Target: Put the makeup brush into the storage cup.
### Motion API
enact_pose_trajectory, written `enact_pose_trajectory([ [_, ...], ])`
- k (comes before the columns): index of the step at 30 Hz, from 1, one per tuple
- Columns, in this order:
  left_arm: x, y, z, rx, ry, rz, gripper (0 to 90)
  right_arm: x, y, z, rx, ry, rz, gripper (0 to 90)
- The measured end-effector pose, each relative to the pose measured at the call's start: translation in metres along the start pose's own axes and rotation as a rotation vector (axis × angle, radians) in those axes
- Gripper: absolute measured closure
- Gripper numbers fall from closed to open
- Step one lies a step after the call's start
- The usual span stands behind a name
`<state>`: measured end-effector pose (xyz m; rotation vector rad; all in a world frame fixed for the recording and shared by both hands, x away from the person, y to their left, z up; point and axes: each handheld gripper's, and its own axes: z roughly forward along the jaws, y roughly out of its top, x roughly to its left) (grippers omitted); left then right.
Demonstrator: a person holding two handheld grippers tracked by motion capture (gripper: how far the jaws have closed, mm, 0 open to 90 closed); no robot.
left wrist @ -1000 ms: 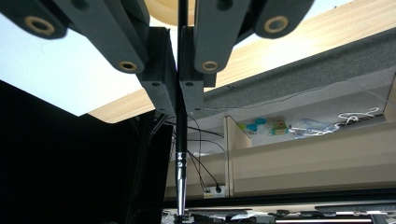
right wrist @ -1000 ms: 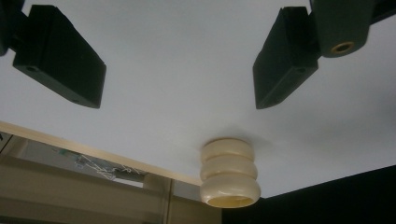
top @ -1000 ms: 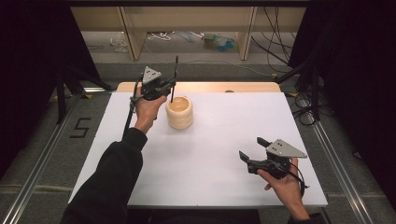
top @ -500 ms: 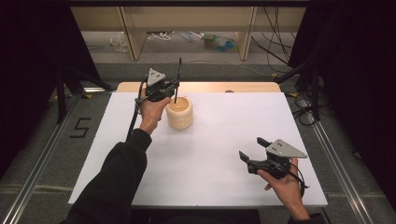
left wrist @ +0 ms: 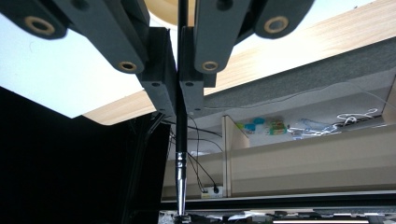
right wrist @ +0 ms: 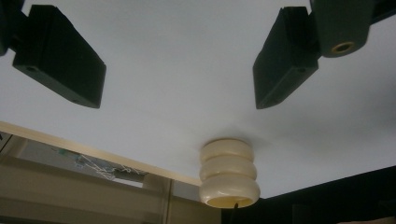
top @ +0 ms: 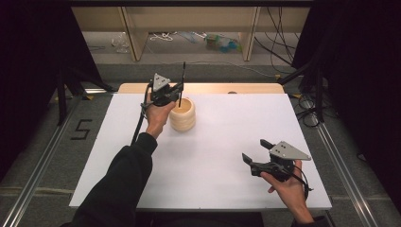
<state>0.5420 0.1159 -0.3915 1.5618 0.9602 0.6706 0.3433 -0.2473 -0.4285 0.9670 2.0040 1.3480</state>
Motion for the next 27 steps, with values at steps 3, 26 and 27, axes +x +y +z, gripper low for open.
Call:
enact_pose_trajectory([
  [3, 0.001, -0.004, 0.001, -0.001, 0.009, -0.002, 85.4, 0.0, 0.0, 0.0, -0.002, -0.002, -0.005, 18.5],
  [26, -0.002, -0.022, 0.007, 0.031, 0.006, 0.008, 85.3, 0.0, 0.0, 0.001, -0.009, -0.007, -0.003, 18.4],
  [27, -0.002, -0.022, 0.008, 0.034, 0.006, 0.007, 85.3, 0.0, 0.0, 0.001, -0.009, -0.007, -0.003, 18.4],
])
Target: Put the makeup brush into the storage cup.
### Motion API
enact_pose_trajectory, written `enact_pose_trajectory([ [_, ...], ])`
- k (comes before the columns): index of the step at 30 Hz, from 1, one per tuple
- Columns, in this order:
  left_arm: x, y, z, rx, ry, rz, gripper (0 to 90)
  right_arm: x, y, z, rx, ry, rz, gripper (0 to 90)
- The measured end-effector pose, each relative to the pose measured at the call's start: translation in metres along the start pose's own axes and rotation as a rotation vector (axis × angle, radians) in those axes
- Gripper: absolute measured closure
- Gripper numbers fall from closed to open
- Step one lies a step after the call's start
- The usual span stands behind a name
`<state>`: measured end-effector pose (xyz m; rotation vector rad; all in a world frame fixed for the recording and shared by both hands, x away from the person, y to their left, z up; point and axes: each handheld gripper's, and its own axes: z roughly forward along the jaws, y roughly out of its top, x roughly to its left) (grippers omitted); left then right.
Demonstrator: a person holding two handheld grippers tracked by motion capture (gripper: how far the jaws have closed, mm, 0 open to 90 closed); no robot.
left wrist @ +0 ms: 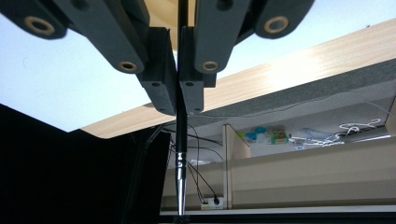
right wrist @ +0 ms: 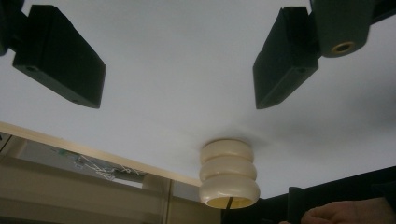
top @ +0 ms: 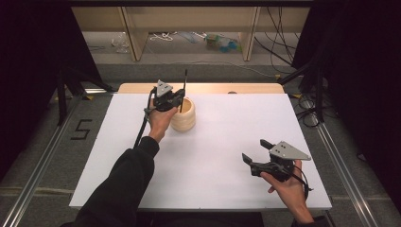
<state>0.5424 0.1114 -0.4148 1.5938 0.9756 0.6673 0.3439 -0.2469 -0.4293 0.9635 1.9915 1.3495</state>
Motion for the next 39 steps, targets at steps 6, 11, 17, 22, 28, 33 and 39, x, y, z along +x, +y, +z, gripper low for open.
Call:
enact_pose_trajectory([
  [6, -0.001, -0.005, 0.002, 0.019, 0.002, 0.005, 85.3, 0.0, 0.0, 0.0, -0.001, 0.0, -0.002, 18.4],
  [11, -0.002, -0.011, 0.002, 0.035, 0.003, 0.008, 85.3, 0.0, 0.0, 0.0, 0.0, 0.001, -0.001, 18.4],
  [17, -0.001, -0.017, 0.003, 0.059, 0.013, 0.008, 85.2, 0.0, 0.0, 0.0, 0.002, 0.001, -0.001, 18.4],
  [22, 0.0, -0.019, 0.003, 0.082, 0.011, 0.001, 84.6, 0.0, 0.0, 0.0, 0.003, 0.001, 0.0, 18.5],
  [28, 0.002, -0.018, 0.001, 0.085, -0.014, 0.014, 67.8, 0.0, 0.0, 0.0, 0.002, 0.001, 0.0, 18.5],
  [33, 0.004, -0.015, -0.002, 0.08, 0.006, 0.019, 52.7, 0.0, 0.0, 0.0, 0.003, 0.001, -0.002, 18.4],
  [39, 0.006, -0.01, -0.009, 0.09, 0.022, 0.017, 40.2, 0.001, 0.0, 0.0, 0.007, 0.003, 0.004, 18.4],
])
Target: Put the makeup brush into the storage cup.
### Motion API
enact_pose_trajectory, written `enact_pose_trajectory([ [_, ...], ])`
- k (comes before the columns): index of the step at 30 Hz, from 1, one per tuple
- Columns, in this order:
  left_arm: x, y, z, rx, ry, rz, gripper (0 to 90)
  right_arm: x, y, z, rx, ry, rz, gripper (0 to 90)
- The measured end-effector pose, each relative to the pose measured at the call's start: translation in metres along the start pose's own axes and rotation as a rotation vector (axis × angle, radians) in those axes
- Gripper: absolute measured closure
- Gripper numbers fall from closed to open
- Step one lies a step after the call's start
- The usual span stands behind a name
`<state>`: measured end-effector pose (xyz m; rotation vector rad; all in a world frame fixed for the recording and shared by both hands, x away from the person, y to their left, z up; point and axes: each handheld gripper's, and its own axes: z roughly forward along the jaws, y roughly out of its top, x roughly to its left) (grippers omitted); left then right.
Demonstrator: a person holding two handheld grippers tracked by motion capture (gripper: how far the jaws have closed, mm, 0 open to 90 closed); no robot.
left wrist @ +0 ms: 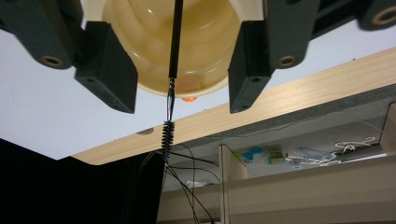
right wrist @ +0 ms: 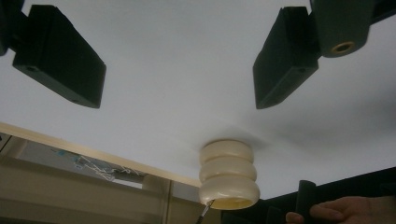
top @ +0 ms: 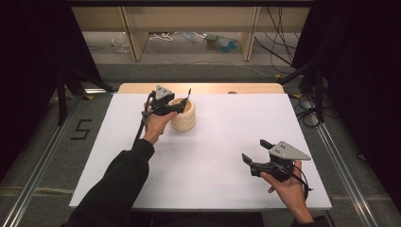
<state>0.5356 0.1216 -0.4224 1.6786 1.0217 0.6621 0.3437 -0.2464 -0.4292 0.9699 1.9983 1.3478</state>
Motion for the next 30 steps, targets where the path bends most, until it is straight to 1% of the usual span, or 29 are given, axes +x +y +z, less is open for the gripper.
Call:
enact_pose_trajectory([
  [1, 0.0, 0.001, -0.001, 0.001, 0.0, 0.002, 38.6, 0.0, 0.0, 0.0, 0.007, 0.003, -0.002, 18.4],
  [5, 0.002, 0.003, -0.006, 0.016, -0.016, -0.027, 33.7, 0.0, 0.0, -0.001, 0.006, 0.003, -0.001, 18.4],
  [6, 0.003, 0.003, -0.008, 0.022, -0.021, -0.023, 33.2, 0.0, 0.0, -0.001, 0.005, 0.003, -0.001, 18.4],
  [9, 0.004, 0.004, -0.014, 0.014, -0.032, -0.029, 31.0, 0.0, 0.0, 0.0, -0.004, -0.003, -0.005, 18.5],
  [12, 0.006, 0.004, -0.02, 0.008, -0.041, -0.037, 29.3, 0.0, 0.0, 0.0, 0.0, 0.0, 0.0, 18.4],
  [13, 0.007, 0.004, -0.022, 0.006, -0.045, -0.041, 28.9, 0.0, 0.0, 0.0, 0.003, 0.001, -0.007, 18.4],
  [14, 0.007, 0.003, -0.024, 0.008, -0.053, -0.042, 28.3, 0.0, 0.0, -0.001, 0.006, 0.003, 0.0, 18.5],
  [16, 0.007, 0.003, -0.027, 0.009, -0.061, -0.041, 27.1, 0.0, 0.0, 0.0, 0.007, 0.003, -0.001, 18.4],
  [17, 0.007, 0.003, -0.029, 0.007, -0.066, -0.039, 26.7, 0.0, 0.0, 0.0, -0.005, -0.001, -0.006, 18.4],
  [18, 0.007, 0.003, -0.031, 0.003, -0.071, -0.035, 26.4, 0.001, 0.0, 0.0, 0.006, 0.005, 0.009, 18.4],
  [19, 0.008, 0.003, -0.033, -0.001, -0.074, -0.033, 25.9, 0.0, 0.0, 0.0, -0.005, -0.001, -0.005, 18.4],
  [21, 0.007, 0.004, -0.036, -0.003, -0.08, -0.031, 24.8, 0.0, 0.0, 0.0, 0.004, 0.002, -0.006, 18.4],
  [22, 0.007, 0.004, -0.038, -0.005, -0.08, -0.027, 24.6, 0.0, 0.0, 0.0, -0.003, 0.001, -0.006, 18.4],
  [23, 0.006, 0.004, -0.039, -0.007, -0.08, -0.028, 24.2, 0.001, 0.0, -0.001, 0.007, 0.006, 0.009, 18.4],
  [25, 0.006, 0.003, -0.041, -0.007, -0.086, -0.03, 23.3, 0.001, 0.0, -0.001, 0.006, 0.006, 0.01, 18.4],
  [26, 0.006, 0.003, -0.042, -0.004, -0.09, -0.028, 22.4, 0.001, 0.0, 0.0, 0.006, 0.006, 0.009, 18.4],
  [27, 0.005, 0.002, -0.044, -0.003, -0.095, -0.023, 21.9, 0.0, 0.0, 0.0, -0.005, -0.001, -0.007, 18.4],
  [28, 0.005, 0.002, -0.045, -0.003, -0.096, -0.021, 21.8, 0.001, 0.0, 0.0, 0.008, 0.008, 0.01, 18.4],
  [30, 0.003, 0.001, -0.047, -0.004, -0.106, -0.017, 21.6, 0.002, 0.0, 0.0, 0.006, 0.006, 0.01, 18.4],
])
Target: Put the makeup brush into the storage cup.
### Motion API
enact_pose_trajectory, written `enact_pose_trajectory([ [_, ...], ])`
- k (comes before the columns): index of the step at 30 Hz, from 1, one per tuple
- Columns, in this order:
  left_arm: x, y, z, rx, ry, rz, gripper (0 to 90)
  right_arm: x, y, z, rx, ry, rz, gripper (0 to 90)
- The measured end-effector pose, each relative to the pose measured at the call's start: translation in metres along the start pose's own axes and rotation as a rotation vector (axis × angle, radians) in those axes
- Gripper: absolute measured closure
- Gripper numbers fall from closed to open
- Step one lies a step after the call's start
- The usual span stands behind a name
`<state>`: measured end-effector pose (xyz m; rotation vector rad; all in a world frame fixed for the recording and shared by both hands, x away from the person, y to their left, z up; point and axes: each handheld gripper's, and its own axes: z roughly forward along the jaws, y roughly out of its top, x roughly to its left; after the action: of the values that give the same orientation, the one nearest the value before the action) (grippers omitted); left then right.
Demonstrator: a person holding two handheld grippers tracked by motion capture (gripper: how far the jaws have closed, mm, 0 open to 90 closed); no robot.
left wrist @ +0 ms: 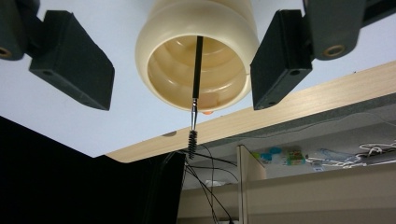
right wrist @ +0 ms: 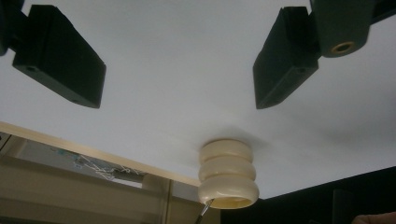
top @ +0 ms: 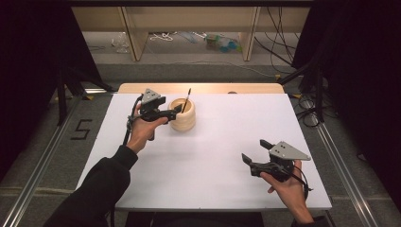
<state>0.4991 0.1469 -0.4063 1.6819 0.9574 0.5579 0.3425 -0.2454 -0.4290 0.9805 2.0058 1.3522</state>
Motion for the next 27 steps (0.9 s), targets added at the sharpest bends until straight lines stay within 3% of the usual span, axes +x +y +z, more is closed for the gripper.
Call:
enact_pose_trajectory([
  [14, -0.002, -0.004, -0.022, -0.018, -0.028, -0.003, 20.1, -0.001, 0.0, 0.0, -0.013, 0.002, -0.016, 18.4],
  [27, -0.012, -0.013, -0.041, -0.014, -0.063, 0.031, 19.5, -0.001, 0.0, 0.0, -0.006, -0.003, -0.019, 18.4],
])
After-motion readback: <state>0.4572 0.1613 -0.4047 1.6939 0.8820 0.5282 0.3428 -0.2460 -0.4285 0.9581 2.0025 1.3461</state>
